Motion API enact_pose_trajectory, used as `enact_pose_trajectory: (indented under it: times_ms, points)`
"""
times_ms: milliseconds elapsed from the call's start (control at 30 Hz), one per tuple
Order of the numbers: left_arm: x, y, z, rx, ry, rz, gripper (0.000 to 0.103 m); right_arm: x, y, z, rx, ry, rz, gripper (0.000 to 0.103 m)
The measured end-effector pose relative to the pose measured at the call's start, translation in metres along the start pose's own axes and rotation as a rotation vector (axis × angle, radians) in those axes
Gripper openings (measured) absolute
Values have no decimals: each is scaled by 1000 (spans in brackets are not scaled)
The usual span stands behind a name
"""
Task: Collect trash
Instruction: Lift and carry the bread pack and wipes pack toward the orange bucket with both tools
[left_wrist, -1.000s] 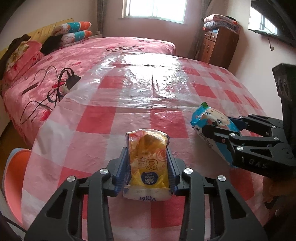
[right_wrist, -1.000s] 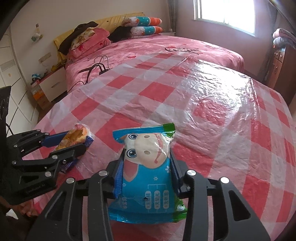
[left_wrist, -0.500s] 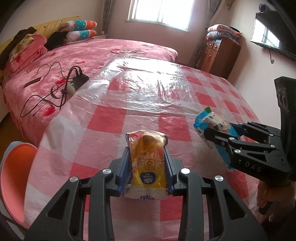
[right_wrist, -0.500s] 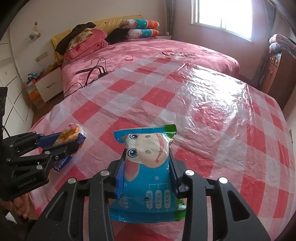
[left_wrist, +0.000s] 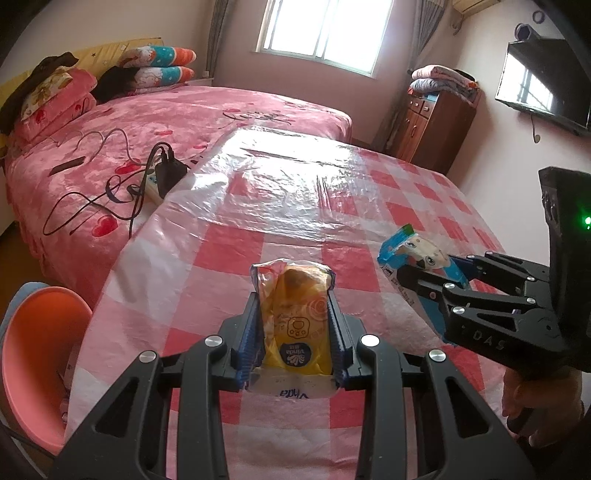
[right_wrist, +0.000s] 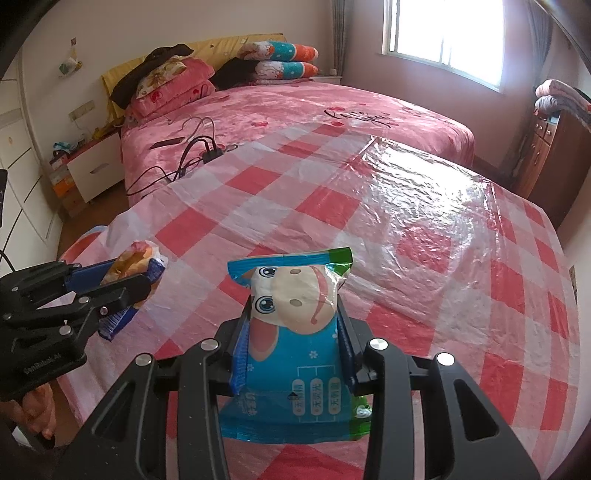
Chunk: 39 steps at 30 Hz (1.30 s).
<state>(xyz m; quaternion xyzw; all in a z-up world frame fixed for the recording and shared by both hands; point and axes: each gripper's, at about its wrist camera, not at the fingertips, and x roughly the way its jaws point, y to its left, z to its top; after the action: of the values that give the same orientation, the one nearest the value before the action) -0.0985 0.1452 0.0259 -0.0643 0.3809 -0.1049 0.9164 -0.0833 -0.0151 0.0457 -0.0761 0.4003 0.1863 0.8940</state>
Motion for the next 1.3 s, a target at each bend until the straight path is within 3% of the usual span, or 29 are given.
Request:
enact_pose_trajectory:
  times_ms: [767,1300]
  points:
    - [-31,55,-1,-92,-72,-14,36,8,46,14,-48,26,14,40]
    - [-51,101,-7,-177,-123,15,36,14,82,28,-87,41,60,40]
